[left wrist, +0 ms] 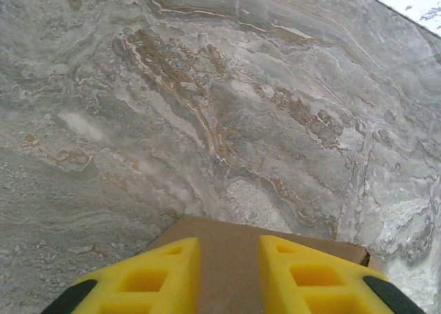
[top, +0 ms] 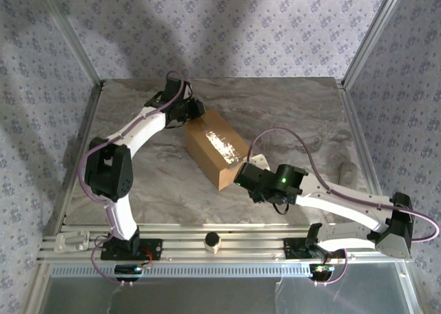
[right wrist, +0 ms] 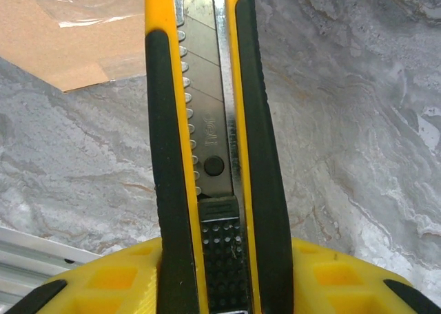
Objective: Unpack the express box
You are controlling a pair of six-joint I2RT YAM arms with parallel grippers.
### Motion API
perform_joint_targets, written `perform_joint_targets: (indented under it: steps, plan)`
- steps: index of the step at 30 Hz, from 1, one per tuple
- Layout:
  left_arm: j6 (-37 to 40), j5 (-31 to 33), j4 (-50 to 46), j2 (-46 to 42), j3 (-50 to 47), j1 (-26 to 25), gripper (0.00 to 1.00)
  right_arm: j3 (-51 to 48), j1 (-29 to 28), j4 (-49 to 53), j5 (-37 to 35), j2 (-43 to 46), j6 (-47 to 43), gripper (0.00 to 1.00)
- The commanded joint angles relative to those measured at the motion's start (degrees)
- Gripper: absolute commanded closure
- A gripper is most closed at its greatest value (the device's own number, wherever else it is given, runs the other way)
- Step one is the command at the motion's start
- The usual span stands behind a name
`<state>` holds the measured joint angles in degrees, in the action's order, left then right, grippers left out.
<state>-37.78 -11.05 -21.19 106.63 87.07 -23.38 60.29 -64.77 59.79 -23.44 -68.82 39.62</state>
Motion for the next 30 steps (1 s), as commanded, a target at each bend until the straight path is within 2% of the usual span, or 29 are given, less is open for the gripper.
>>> perform_joint_targets:
  steps: [1, 9, 30]
  plan:
    - [-2.15, -4.59, -5.29, 1.67, 2.23, -1.63, 0.68, 1.56, -0.52, -6.34, -3.91, -0.7, -0.26, 1.0]
    - [-5.98, -5.63, -1.76, 2.79, 2.13, 1.32, 0.56, 2.02, -0.6, -5.39, -4.36, -0.66, 0.65, 1.0]
    - [-7.86, -5.13, -0.21, 2.15, 4.27, 7.38, 0.52, 1.86, -0.55, -4.04, -4.16, -0.66, 1.69, 1.0]
